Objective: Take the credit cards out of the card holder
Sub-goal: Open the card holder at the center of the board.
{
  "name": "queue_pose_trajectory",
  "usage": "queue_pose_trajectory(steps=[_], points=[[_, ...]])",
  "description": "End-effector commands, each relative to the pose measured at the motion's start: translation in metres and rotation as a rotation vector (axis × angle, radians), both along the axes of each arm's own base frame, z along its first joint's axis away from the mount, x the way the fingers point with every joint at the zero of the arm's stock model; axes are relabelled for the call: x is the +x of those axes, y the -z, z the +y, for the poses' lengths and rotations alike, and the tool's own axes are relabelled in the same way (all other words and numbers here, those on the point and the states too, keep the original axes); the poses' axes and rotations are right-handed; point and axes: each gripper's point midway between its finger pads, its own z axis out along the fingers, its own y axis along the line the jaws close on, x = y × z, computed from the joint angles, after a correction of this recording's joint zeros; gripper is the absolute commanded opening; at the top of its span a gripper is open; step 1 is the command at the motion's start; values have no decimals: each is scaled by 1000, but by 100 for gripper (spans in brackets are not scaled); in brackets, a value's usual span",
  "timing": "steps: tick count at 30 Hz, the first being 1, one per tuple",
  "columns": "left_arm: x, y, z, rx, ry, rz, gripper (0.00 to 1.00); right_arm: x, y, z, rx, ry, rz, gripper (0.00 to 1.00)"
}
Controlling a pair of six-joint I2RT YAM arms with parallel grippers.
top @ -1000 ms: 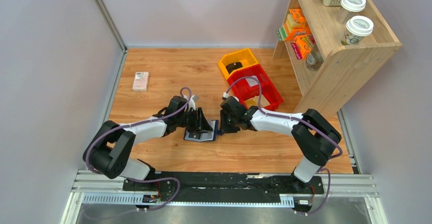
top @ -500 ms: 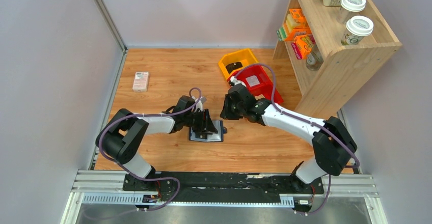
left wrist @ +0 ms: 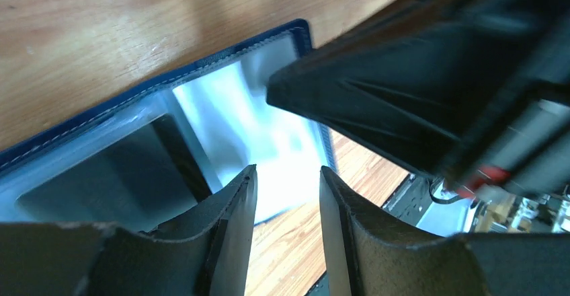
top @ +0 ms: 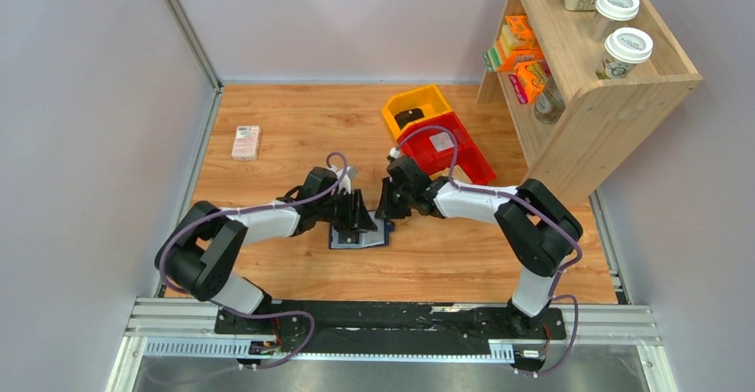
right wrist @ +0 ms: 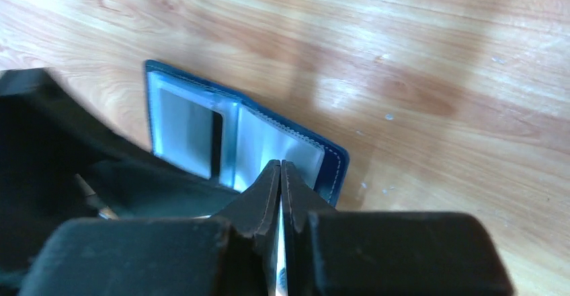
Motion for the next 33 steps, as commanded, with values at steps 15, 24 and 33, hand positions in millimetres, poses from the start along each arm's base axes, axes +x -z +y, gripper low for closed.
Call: queue_pose_trajectory(steps=[15, 24, 33], points=[[11, 10, 87, 284, -174, -65, 40, 1, 16, -6, -1, -16, -1, 6], [-6, 31, 107, 365, -225, -4, 29, 2, -3, 13, 110, -32, -5, 8], [-15, 40, 110, 375, -235, 30, 19, -4, -25, 37, 263, -51, -5, 16]])
